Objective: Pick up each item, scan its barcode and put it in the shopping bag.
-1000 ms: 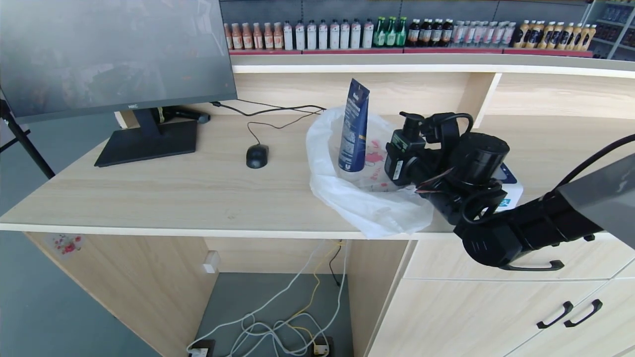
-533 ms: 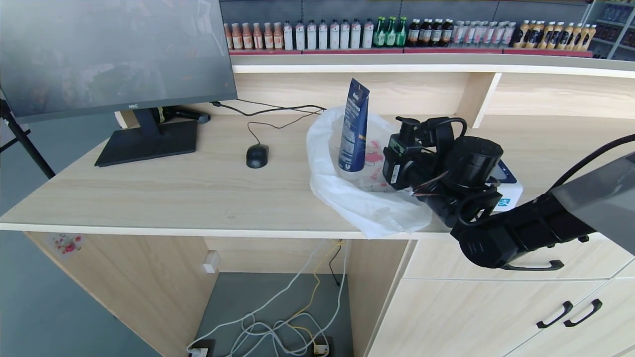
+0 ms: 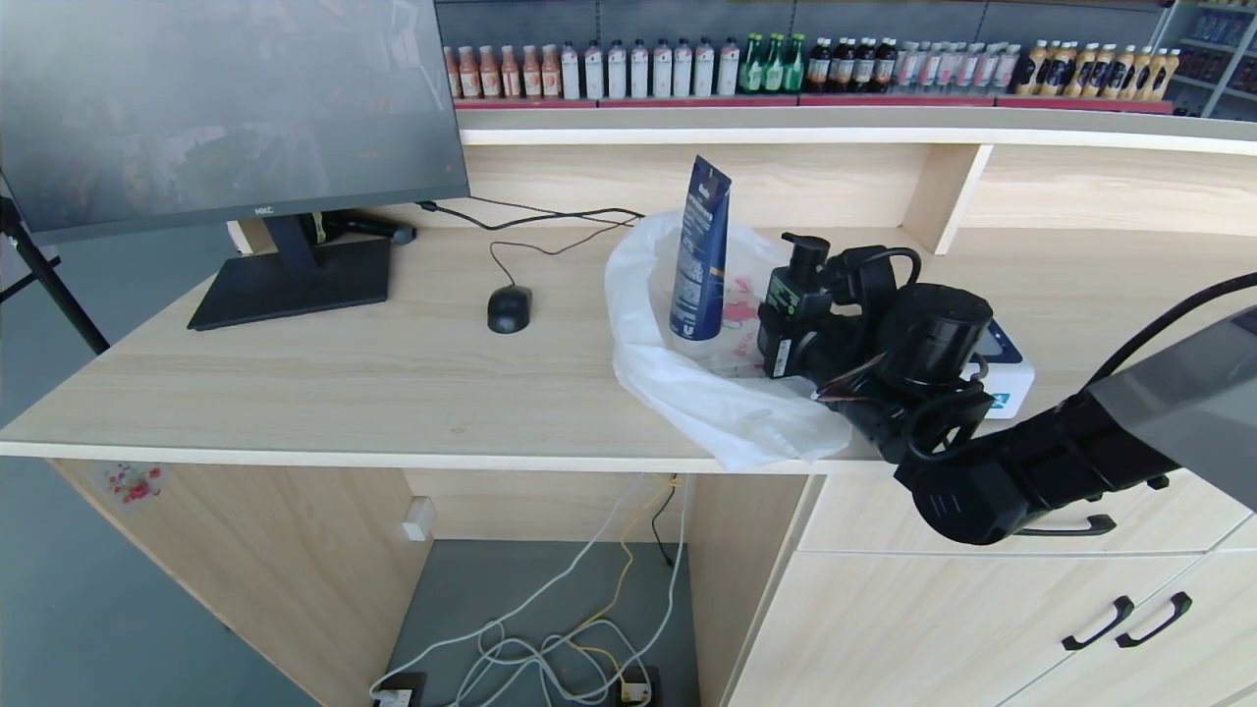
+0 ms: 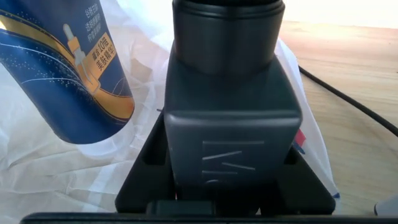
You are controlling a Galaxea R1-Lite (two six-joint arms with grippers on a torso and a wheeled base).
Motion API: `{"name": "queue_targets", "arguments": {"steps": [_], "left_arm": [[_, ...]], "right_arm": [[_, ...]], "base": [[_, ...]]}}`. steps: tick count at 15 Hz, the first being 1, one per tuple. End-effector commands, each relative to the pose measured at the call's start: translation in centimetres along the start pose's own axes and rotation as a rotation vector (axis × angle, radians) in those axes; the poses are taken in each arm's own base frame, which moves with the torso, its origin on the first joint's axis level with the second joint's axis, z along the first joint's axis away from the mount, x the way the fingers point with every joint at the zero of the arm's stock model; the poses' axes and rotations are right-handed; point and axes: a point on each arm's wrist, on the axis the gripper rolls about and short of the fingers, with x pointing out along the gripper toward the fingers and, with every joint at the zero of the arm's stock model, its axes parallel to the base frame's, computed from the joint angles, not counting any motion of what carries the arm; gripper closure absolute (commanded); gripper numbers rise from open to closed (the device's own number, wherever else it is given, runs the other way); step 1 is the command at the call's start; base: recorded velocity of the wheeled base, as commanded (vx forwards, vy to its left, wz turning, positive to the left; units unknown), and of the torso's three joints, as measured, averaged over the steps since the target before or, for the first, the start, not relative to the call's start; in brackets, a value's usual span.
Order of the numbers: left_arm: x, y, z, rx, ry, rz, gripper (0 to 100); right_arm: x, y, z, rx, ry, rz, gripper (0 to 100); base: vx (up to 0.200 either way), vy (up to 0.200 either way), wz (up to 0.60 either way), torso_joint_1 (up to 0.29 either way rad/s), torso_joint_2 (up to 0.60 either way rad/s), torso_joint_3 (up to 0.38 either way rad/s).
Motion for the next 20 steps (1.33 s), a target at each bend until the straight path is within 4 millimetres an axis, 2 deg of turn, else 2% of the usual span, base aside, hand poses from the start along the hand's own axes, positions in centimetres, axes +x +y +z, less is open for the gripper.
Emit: {"name": "queue_targets", "arguments": {"steps": [1,4,5,10,14,16,18,19,20], "left_arm": [[0.0,0.0,0.0,0.000,0.000,-0.001,0],[0.0,0.0,0.0,0.000,0.000,0.001,0],[0.0,0.0,0.0,0.000,0.000,-0.001,0],[0.0,0.0,0.0,0.000,0.000,-0.002,0],[0.0,0.0,0.0,0.000,0.000,-0.001,0],[0.0,0.0,0.0,0.000,0.000,0.001,0],[0.0,0.0,0.0,0.000,0.000,-0.001,0],[0.0,0.0,0.0,0.000,0.000,-0.002,0],[0.0,0.0,0.0,0.000,0.000,-0.002,0]], "right_arm": [[0.0,0.0,-0.2,0.000,0.006,0.003,100],[0.0,0.0,-0.1,0.000,0.005,0.003,100],[0.0,0.0,-0.1,0.002,0.005,0.003,0],[-0.4,0.1,1.3,0.008,-0.032,0.006,0],[-1.8,-0.3,3.9,0.018,-0.081,0.006,0],[-4.2,-0.8,5.2,0.021,-0.085,0.019,0],[-8.0,-1.8,6.4,0.023,-0.076,0.015,0],[-9.0,-2.0,6.6,0.024,-0.075,0.015,0],[-11.0,-2.4,7.1,0.024,-0.075,0.016,0]], "base": [[0.000,0.000,0.00,0.000,0.00,0.000],[0.000,0.000,0.00,0.000,0.00,0.000],[0.000,0.000,0.00,0.000,0.00,0.000],[0.000,0.000,0.00,0.000,0.00,0.000],[0.000,0.000,0.00,0.000,0.00,0.000],[0.000,0.000,0.00,0.000,0.00,0.000],[0.000,0.000,0.00,0.000,0.00,0.000],[0.000,0.000,0.00,0.000,0.00,0.000],[0.000,0.000,0.00,0.000,0.00,0.000]]}}
